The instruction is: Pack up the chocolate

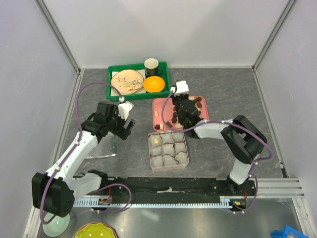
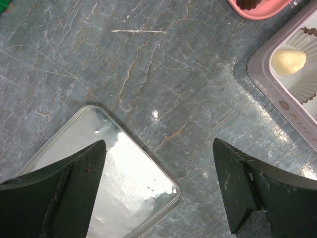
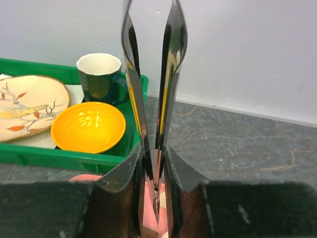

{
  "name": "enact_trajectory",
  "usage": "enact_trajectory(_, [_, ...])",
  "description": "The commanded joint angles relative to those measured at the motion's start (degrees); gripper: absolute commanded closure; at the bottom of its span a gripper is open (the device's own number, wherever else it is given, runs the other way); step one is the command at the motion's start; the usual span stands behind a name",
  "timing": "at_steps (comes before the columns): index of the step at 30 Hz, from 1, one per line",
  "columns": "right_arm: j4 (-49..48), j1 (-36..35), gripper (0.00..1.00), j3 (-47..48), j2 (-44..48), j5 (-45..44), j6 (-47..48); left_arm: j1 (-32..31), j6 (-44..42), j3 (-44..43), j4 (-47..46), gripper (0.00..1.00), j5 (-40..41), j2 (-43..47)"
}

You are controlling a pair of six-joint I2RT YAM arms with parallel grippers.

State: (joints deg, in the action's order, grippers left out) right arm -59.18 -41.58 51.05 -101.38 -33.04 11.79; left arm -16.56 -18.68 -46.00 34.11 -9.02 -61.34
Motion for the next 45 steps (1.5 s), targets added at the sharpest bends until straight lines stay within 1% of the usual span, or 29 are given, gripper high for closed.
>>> enact_trajectory(1, [-9.3, 0.7, 0.92, 1.2, 0.0, -1.3, -3.5, 0.2, -2.4, 0.2, -1.8, 0.05, 1.2, 0.2])
enact_trajectory(6, [-9.6, 1.0, 0.82, -1.0, 1.6, -1.2, -6.4, 0.2, -2.3, 0.2, -1.8, 0.05, 0.9, -0.1])
enact_trajectory(7, [-9.7, 0.9, 0.78, -1.7, 1.9, -1.2, -7.2, 0.2, -2.3, 0.2, -1.8, 0.05, 0.9, -0.1])
enact_trajectory(15, [-9.2, 0.9, 0.58, -4.1, 2.8, -1.3, -9.3, 0.2, -2.3, 0.7, -1.7, 0.05, 0.9, 0.4])
enact_trajectory(19, [-9.7, 1.1, 0.51, -4.8, 2.4, -1.0, -9.9, 0.2, -2.6, 1.2, -1.7, 0.05, 1.2, 1.0])
enact_trajectory(30, [-9.9, 1.7, 0.46, -3.7, -0.5, 0.0, -10.1, 0.2, -2.9, 1.4, -1.6, 0.05, 1.5, 1.6])
enact_trajectory(45, [-9.5, 2.8, 0.45, 2.3, -7.0, 3.8, -9.8, 0.2, -3.3, 1.3, -1.6, 0.05, 2.1, 1.5])
